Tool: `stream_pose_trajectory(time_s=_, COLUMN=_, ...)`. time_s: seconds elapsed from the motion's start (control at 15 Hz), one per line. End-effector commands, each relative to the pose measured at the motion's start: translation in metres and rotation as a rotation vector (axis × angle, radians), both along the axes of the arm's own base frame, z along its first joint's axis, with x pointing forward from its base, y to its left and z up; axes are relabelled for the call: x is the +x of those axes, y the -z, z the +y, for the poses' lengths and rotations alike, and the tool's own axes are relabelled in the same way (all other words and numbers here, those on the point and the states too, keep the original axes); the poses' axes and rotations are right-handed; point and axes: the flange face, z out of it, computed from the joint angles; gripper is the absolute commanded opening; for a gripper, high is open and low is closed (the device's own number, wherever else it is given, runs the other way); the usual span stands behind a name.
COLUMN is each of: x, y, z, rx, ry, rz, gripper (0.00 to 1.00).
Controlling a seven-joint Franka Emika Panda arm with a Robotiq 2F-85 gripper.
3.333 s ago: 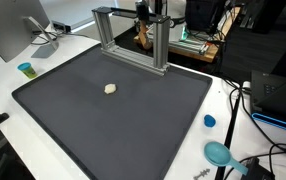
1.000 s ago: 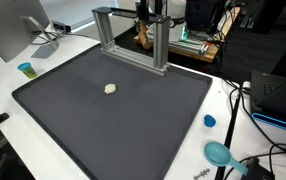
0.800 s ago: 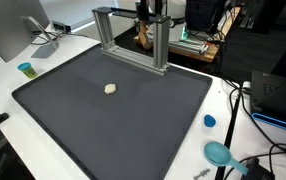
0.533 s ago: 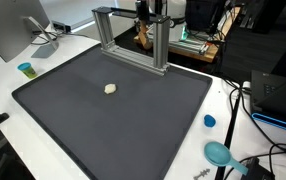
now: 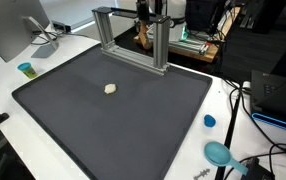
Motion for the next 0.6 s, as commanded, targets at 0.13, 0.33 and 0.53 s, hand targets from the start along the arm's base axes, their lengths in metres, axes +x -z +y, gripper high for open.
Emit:
stream_pose_trajectory(time_s=0.13, x=0.0006, y=-0.0069, z=-0.0006, rx=0.049, ry=0.008, rz=-0.009, gripper=0.8)
stream_pose_trajectory(time_s=0.33, x=0.0006, y=-0.0078, z=0.0016, rx=0.051, ry=0.003, rz=-0.013, gripper=0.53)
stream_pose_trajectory(time_s=0.53, x=0.0017, y=-0.0101, z=0.0014, rx=0.042, ry=0.017, rz=-0.008, gripper=0.32)
